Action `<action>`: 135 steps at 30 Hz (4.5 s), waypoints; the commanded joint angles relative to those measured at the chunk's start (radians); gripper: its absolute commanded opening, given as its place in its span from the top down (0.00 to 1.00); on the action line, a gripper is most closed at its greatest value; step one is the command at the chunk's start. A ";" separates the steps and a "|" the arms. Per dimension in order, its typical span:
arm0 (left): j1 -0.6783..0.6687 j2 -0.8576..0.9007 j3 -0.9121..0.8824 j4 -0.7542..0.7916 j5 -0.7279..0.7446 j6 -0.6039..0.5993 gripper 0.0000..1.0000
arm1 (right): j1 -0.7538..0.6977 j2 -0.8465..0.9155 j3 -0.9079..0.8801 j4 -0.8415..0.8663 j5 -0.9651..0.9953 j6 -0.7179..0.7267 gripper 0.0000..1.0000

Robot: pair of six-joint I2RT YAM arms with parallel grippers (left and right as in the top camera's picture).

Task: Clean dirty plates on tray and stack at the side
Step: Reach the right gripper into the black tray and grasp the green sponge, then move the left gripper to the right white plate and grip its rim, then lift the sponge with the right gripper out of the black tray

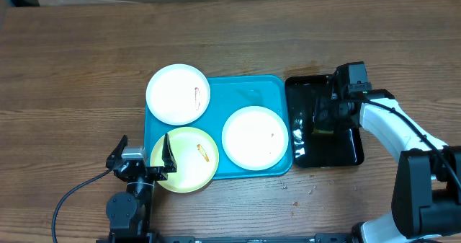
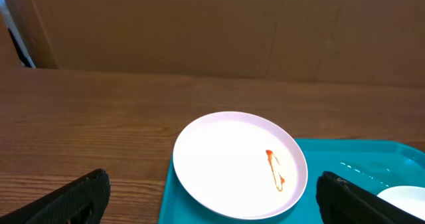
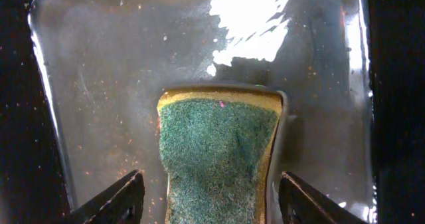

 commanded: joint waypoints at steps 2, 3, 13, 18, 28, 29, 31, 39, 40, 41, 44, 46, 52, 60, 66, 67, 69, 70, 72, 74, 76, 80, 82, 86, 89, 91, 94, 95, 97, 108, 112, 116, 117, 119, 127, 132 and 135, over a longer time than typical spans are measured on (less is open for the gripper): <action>-0.003 -0.008 -0.003 -0.001 0.005 0.022 0.00 | -0.001 0.002 -0.013 0.001 0.000 0.000 0.36; -0.003 -0.008 -0.003 -0.001 0.005 0.022 0.00 | -0.001 0.002 -0.013 -0.002 0.000 0.000 0.34; -0.003 -0.002 0.084 0.028 0.061 -0.145 0.00 | -0.001 0.002 0.044 -0.058 0.000 0.000 0.18; -0.003 0.132 0.362 -0.198 0.102 -0.185 0.00 | -0.001 0.002 0.127 -0.171 -0.014 0.000 0.16; -0.003 0.991 1.432 -1.160 0.243 -0.084 0.00 | -0.001 0.002 0.134 -0.320 -0.153 0.001 0.09; -0.003 1.059 1.509 -1.227 0.251 -0.083 0.00 | -0.001 0.002 0.125 -0.318 -0.150 0.002 0.09; -0.003 1.175 1.611 -1.321 0.280 -0.078 0.00 | -0.001 0.002 0.109 -0.306 -0.144 0.009 0.09; -0.123 1.467 1.533 -1.359 0.343 -0.079 0.01 | -0.001 0.002 0.082 -0.249 -0.034 0.084 0.96; -0.152 1.492 1.504 -1.331 0.328 -0.080 0.01 | -0.001 0.002 0.082 -0.247 -0.034 0.084 0.96; -0.179 1.516 1.479 -1.298 0.314 -0.083 0.01 | -0.001 0.002 0.082 -0.242 -0.034 0.084 0.89; -0.245 1.592 1.425 -1.186 0.277 -0.089 0.07 | -0.001 0.002 0.099 -0.238 -0.034 0.084 0.37; -0.273 1.642 1.417 -1.139 0.273 -0.091 0.19 | -0.001 0.002 0.112 -0.237 -0.034 0.084 0.36; -0.355 1.782 1.416 -1.030 0.274 -0.118 0.34 | -0.001 0.002 0.114 -0.212 -0.034 0.084 0.42; -0.468 1.933 1.415 -1.011 0.146 -0.153 0.37 | -0.001 0.002 0.114 -0.182 -0.034 0.083 0.46; -0.500 2.034 1.414 -0.994 0.077 -0.181 0.45 | -0.001 0.002 0.114 -0.182 -0.034 0.083 0.46; -0.500 2.052 1.414 -0.979 0.078 -0.182 0.58 | -0.001 0.002 0.114 -0.181 -0.033 0.083 0.46; -0.497 2.062 1.414 -0.958 0.078 -0.185 0.80 | -0.001 0.002 0.114 -0.181 -0.033 0.083 0.46; -0.495 2.066 1.414 -0.947 0.074 -0.195 0.87 | -0.001 0.002 0.114 -0.180 -0.033 0.083 0.46; -0.488 2.066 1.414 -0.925 0.073 -0.215 0.86 | -0.001 0.002 0.114 -0.180 -0.033 0.083 0.45; -0.477 2.066 1.416 -0.913 0.064 -0.254 0.86 | -0.001 0.002 0.114 -0.182 -0.029 0.083 0.43; -0.456 2.066 1.417 -0.914 0.057 -0.306 0.87 | 0.001 0.002 0.114 -0.188 0.002 0.084 0.42; -0.414 2.066 1.417 -0.924 0.060 -0.340 0.89 | 0.018 0.002 0.114 -0.223 0.029 0.092 0.41; -0.395 2.066 1.417 -0.924 0.061 -0.351 0.89 | 0.030 0.002 0.112 -0.241 0.029 0.107 0.39; -0.375 2.066 1.417 -0.916 0.116 -0.339 0.85 | 0.042 0.002 0.101 -0.249 0.038 0.107 0.37; -0.380 2.066 1.417 -0.917 0.120 -0.314 0.73 | 0.042 0.002 0.074 -0.219 0.060 0.107 0.36; -0.384 2.066 1.417 -0.918 0.120 -0.310 0.71 | 0.042 0.002 0.045 -0.180 0.082 0.106 0.36; -0.390 2.066 1.417 -0.916 0.120 -0.311 0.71 | 0.042 0.002 0.006 -0.113 0.090 0.106 0.36; -0.391 2.066 1.417 -0.916 0.120 -0.311 0.71 | 0.042 0.002 -0.008 -0.090 0.090 0.106 0.36; -0.391 2.066 1.417 -0.916 0.120 -0.311 0.71 | 0.042 0.002 -0.031 -0.060 0.090 0.106 0.37; -0.394 2.066 1.417 -0.916 0.120 -0.302 0.45 | 0.042 0.000 -0.038 -0.091 0.089 0.106 0.51; -0.394 2.066 1.417 -0.916 0.120 -0.300 0.44 | 0.042 0.000 0.037 -0.108 0.090 0.106 0.27; -0.394 2.066 1.417 -0.917 0.120 -0.300 0.44 | 0.042 0.004 0.019 -0.051 0.117 0.106 0.25; -0.394 2.066 1.417 -0.917 0.120 -0.300 0.44 | 0.042 0.004 0.009 -0.037 0.125 0.106 0.25; -0.394 2.066 1.417 -0.917 0.120 -0.300 0.44 | 0.042 0.004 -0.024 0.008 0.139 0.106 0.25; -0.395 2.066 1.417 -0.916 0.121 -0.300 0.46 | 0.042 0.004 -0.129 0.179 0.142 0.107 0.96; -0.395 2.066 1.417 -0.917 0.120 -0.288 0.45 | 0.042 0.002 -0.111 0.144 0.138 0.107 0.35; -0.395 2.066 1.417 -0.916 0.121 -0.289 0.48 | 0.042 0.002 -0.103 0.067 0.137 0.108 0.30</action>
